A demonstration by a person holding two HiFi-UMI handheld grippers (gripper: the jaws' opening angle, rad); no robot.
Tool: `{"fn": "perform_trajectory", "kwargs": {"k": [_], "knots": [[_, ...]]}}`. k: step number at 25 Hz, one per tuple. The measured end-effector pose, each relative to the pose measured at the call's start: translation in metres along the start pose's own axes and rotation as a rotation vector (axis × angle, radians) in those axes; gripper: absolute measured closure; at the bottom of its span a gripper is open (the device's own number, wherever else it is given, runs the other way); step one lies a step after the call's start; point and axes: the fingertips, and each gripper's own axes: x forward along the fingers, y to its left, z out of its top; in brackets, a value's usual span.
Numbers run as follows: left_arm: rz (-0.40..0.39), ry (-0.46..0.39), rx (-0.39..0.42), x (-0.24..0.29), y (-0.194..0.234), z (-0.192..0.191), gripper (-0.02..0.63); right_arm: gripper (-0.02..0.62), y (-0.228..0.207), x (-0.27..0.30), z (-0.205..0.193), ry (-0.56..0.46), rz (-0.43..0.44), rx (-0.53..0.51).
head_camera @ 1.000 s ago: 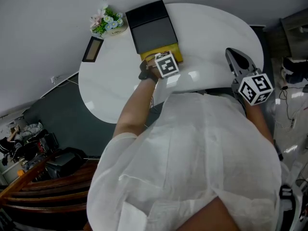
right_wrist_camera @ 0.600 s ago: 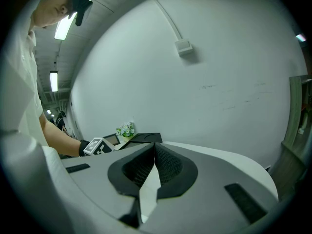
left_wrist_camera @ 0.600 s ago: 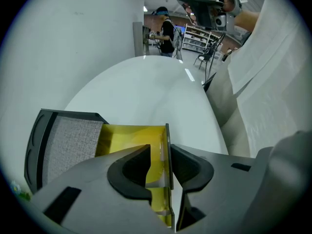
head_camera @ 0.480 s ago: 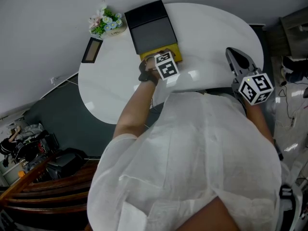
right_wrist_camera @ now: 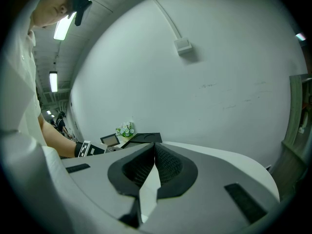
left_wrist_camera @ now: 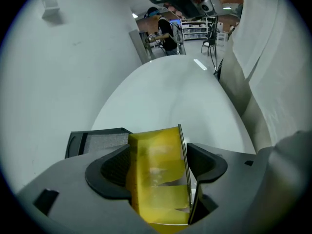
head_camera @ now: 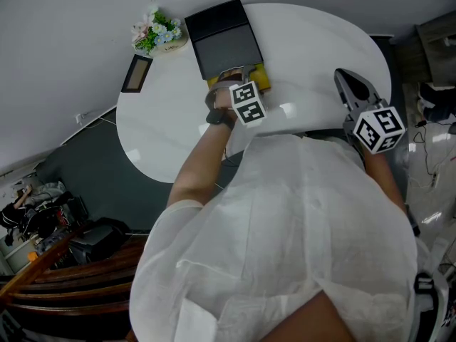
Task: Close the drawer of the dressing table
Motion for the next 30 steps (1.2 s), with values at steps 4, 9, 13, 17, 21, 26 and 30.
{"fn": "perform_trajectory", "kwargs": {"k": [4, 9, 13, 17, 21, 26, 30], "knots": [[0.02, 0.005, -0.002, 0.001, 0.006, -0.001, 0.2, 0.586, 0.0, 0.0, -0.001, 0.001, 0.0, 0.001], [-0.031, 0.013, -0.06, 0.005, 0.013, -0.004, 0.17, 0.586, 0.001, 0.002, 0.0, 0.0, 0.001, 0.001], [-0.073, 0.021, -0.081, 0.008, 0.016, -0.006, 0.166, 0.586, 0.0, 0.002, 0.0, 0.003, -0.001, 0.001], [-0.094, 0.022, -0.095, 0.011, 0.02, -0.007, 0.166, 0.586, -0.002, 0.001, 0.001, 0.0, -0.01, 0.004], [-0.091, 0.004, -0.104, 0.012, 0.024, -0.007, 0.167, 0.586, -0.004, 0.0, 0.001, -0.002, -0.016, 0.004], [-0.086, -0.009, -0.11, 0.013, 0.027, -0.009, 0.169, 0.586, -0.003, 0.002, 0.001, -0.001, -0.017, 0.005], [-0.085, -0.008, -0.107, 0.012, 0.028, -0.009, 0.175, 0.586, -0.002, 0.003, 0.002, -0.003, -0.016, 0.005]]}}
